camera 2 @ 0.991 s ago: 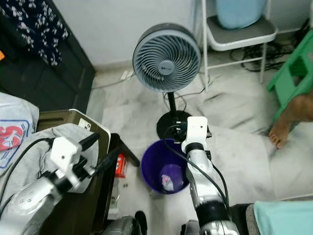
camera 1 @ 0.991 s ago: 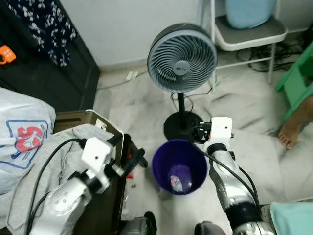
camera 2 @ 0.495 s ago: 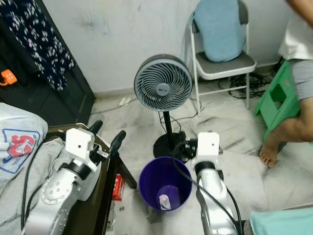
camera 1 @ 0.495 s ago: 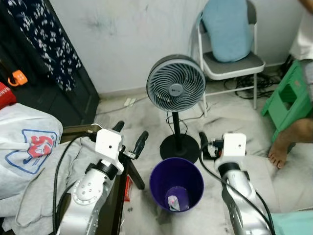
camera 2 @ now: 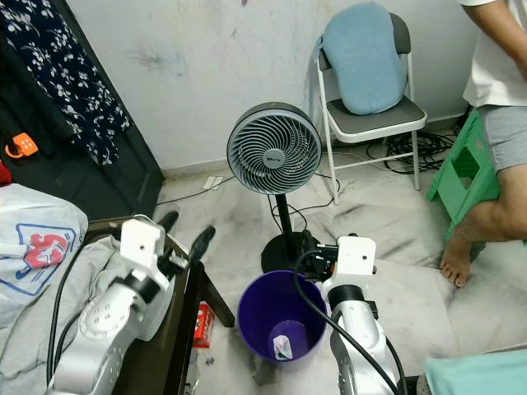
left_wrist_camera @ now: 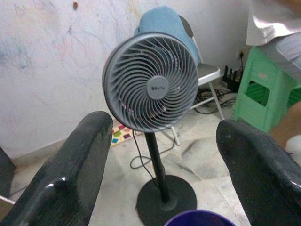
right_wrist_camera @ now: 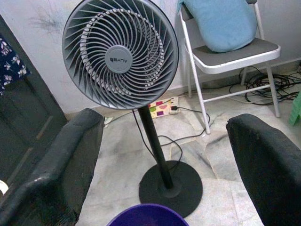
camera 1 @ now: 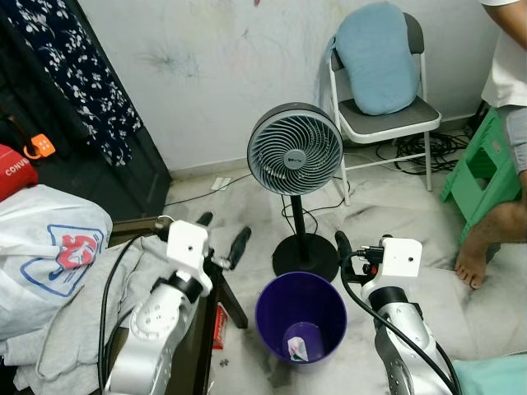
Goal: Clean up the room
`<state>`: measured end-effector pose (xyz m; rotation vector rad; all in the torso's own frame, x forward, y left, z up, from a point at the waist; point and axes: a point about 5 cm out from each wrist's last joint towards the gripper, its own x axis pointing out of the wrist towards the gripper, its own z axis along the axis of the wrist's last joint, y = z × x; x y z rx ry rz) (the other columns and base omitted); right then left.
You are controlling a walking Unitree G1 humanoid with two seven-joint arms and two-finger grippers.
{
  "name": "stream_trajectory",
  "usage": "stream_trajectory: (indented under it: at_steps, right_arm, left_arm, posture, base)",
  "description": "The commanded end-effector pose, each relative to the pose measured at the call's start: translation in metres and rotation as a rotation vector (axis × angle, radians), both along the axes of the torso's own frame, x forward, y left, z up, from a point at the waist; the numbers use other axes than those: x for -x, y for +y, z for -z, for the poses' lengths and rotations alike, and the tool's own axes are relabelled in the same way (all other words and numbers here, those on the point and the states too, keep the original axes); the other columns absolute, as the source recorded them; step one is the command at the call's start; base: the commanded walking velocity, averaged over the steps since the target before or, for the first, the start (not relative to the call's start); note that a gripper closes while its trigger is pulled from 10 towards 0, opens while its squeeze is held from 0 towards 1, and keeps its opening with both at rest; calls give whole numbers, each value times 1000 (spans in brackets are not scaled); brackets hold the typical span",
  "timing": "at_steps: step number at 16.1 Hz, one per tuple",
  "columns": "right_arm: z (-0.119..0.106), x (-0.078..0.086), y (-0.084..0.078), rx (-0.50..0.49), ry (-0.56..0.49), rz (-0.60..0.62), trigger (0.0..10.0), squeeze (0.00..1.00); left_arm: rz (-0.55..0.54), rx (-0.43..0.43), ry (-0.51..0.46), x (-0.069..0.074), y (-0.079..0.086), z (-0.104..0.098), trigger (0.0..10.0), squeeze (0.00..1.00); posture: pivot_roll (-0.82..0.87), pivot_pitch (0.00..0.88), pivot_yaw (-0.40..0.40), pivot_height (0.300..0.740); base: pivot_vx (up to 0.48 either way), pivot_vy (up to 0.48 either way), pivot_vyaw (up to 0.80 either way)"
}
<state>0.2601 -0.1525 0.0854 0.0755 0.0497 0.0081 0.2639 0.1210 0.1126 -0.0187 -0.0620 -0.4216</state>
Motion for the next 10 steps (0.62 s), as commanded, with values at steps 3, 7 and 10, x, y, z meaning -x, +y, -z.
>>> stream_trajectory:
  at_steps: [3, 7, 10]
  right_arm:
    - [-5, -8, 9, -9, -11, -13, 10000, 0]
    - [-2, -20, 15, 18, -5, -57, 10000, 0]
    - [-4, -31, 20, 78, 5, -138, 10000, 0]
  left_arm:
    - [-21, -10, -10, -6, 9, -1, 10000, 0]
    - [-31, 4, -8, -4, 6, 1, 10000, 0]
    - [-119, 25, -14, 1, 14, 3, 10000, 0]
  posture:
    - [-205, 0, 202, 740]
    - [-169, 0, 177, 740]
    - [-126, 0, 104, 740]
  base:
    - [0, 0, 0]
    - [0, 0, 0]
    - [0, 0, 0]
